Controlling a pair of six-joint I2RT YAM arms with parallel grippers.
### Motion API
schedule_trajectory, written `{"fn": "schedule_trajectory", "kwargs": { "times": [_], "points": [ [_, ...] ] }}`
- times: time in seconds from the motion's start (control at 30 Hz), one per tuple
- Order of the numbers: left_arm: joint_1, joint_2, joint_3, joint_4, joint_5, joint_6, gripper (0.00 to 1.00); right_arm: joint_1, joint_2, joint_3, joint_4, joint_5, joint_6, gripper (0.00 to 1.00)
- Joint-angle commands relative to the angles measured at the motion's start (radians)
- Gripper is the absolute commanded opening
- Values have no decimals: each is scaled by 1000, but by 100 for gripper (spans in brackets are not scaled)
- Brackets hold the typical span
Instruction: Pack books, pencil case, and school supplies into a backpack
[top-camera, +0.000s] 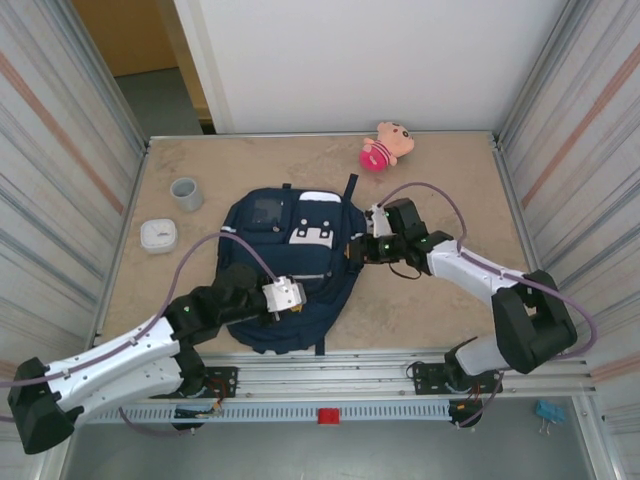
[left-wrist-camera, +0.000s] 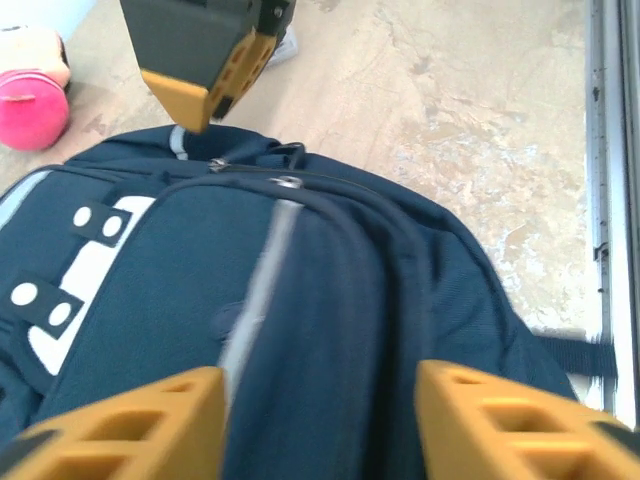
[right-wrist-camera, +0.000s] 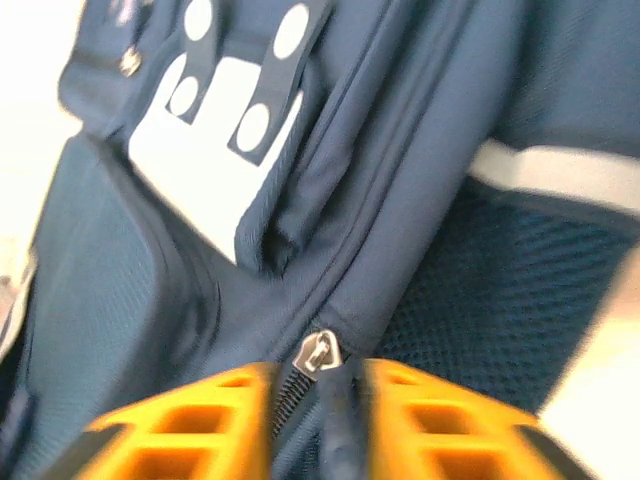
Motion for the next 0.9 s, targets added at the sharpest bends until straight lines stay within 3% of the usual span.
{"fn": "schedule_trajectory", "kwargs": {
  "times": [0.0,0.17,0.33,0.4,0.67,0.87],
  "points": [
    [10,-61,54,-42,-22,-60,66,-7,-148,-11,-31,91,-17,52],
    [25,-115,84,-194,-152,12,73,7,-348,-108,-85,70,-17,55],
    [23,-23,160,-282,-253,8,74,14,-487,-176,-144,0,21,57],
    [23,10,172,-281,-238,0,76,18,-506,-185,-182,-6,27,58],
    [23,166,249,-399,-278,65,81,24,-470,-177,-268,-31,26,59],
    [21,202,285,-367,-262,54,84,-34,-362,-105,-355,126,-41,60]
  ]
}}
